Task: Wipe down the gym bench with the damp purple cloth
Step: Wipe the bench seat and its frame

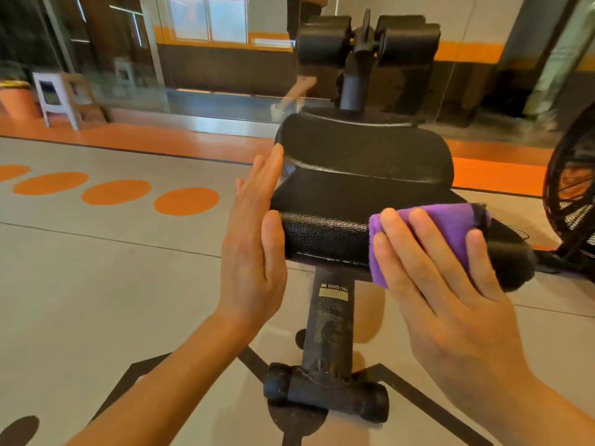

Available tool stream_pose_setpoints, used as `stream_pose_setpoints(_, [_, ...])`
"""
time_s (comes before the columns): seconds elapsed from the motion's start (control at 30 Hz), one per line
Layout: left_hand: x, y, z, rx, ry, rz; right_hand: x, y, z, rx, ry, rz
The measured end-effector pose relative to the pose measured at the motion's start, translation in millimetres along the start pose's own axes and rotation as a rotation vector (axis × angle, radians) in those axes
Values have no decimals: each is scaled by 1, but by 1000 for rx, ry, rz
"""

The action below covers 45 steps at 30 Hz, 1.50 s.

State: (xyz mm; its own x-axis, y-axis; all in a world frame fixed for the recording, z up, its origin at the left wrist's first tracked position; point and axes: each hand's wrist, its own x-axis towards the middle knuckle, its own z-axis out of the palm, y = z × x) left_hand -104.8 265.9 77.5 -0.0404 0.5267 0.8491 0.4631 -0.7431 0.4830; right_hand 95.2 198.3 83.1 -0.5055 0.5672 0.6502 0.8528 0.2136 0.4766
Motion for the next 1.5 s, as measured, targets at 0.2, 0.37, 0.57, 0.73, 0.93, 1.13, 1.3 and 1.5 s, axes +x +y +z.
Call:
stream_pose_setpoints(0.2, [0, -5, -1, 43, -12, 19, 46, -44, 2, 55, 130, -103])
stream_pose_setpoints(0.37, [-1, -3, -4, 101, -10, 17, -23, 26, 1, -17, 19, -5])
stream_pose_setpoints(0.57, [-1, -1, -3, 124, -10, 14, 20, -25, -4, 62, 85, 108])
stream_pose_setpoints(0.73, [-3, 2, -15, 226, -104, -18, 17, -1, -3, 94, 21, -49])
stream_pose_setpoints(0.93, [9, 35, -8, 467, -184, 198, -10, 9, -5, 115, 43, 152])
stream_pose_setpoints(1.13, [31, 73, 22, 332, -374, 175, -13, 16, -1, 184, 48, 102])
stream_pose_setpoints(1.3, [32, 81, 38, 577, -521, 256, -35, 28, -6, 395, 183, 336])
stream_pose_setpoints(1.5, [32, 90, 53, 702, -592, 244, -25, 7, 17, 803, 375, 578])
